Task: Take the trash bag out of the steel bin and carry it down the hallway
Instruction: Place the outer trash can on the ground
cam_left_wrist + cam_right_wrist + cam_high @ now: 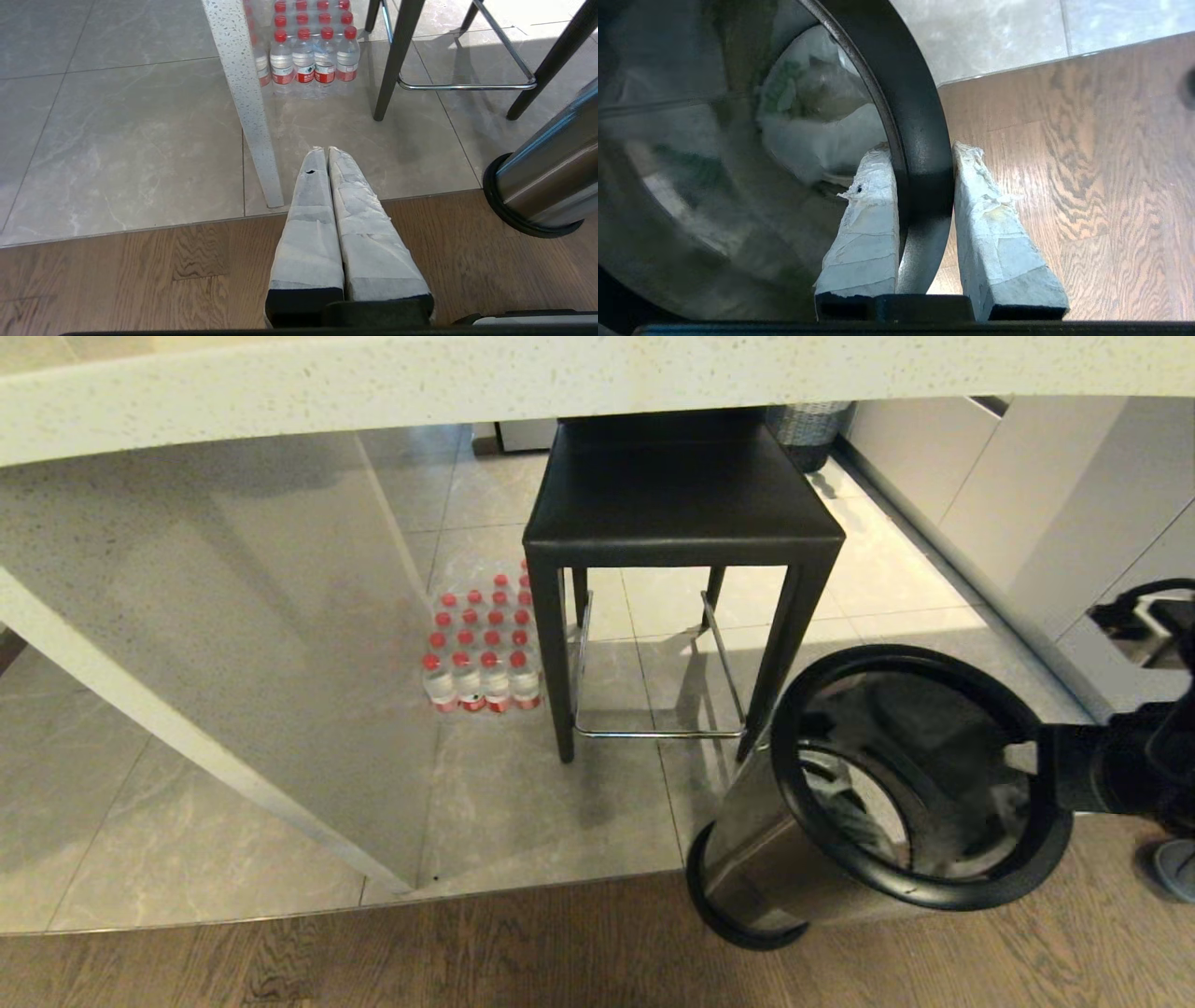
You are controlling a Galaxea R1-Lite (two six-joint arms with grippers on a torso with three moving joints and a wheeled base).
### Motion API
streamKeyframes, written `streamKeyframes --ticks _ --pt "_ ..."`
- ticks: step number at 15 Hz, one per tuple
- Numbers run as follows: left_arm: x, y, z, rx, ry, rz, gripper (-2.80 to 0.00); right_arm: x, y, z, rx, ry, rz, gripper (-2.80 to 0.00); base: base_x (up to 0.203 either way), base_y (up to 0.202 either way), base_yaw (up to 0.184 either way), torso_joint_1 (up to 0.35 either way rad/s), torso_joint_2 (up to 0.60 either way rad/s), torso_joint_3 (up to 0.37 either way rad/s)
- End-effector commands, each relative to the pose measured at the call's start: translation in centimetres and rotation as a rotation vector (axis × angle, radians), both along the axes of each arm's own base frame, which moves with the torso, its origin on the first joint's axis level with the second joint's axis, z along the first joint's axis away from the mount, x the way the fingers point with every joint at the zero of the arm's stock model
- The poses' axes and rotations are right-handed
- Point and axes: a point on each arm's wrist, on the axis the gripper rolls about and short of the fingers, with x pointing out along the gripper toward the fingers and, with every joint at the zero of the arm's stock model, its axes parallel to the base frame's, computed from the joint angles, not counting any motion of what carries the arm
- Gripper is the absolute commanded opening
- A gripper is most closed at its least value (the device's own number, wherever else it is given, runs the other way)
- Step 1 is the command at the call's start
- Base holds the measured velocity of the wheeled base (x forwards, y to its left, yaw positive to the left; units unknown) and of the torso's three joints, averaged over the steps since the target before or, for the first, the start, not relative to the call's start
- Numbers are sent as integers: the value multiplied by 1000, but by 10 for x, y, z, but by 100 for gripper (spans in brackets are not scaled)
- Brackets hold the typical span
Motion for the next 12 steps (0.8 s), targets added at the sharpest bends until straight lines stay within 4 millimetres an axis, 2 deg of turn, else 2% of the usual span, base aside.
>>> streamKeyframes --ticks 1,3,7,8,12 --pt "0 0 0 0 0 0 -280 -42 -26 23 21 -74 -91 -280 0 0 0 0 0 0" --pt "0 0 0 0 0 0 -280 -64 -37 35 23 -82 -141 -280 0 0 0 0 0 0" --pt "0 0 0 0 0 0 -280 -93 -45 63 31 -126 -177 -280 0 0 0 0 0 0" --pt "0 0 0 0 0 0 -280 -98 -47 64 11 -120 -215 -280 0 0 0 0 0 0" --pt "0 0 0 0 0 0 -280 -96 -51 72 -29 -158 -364 -280 0 0 0 0 0 0"
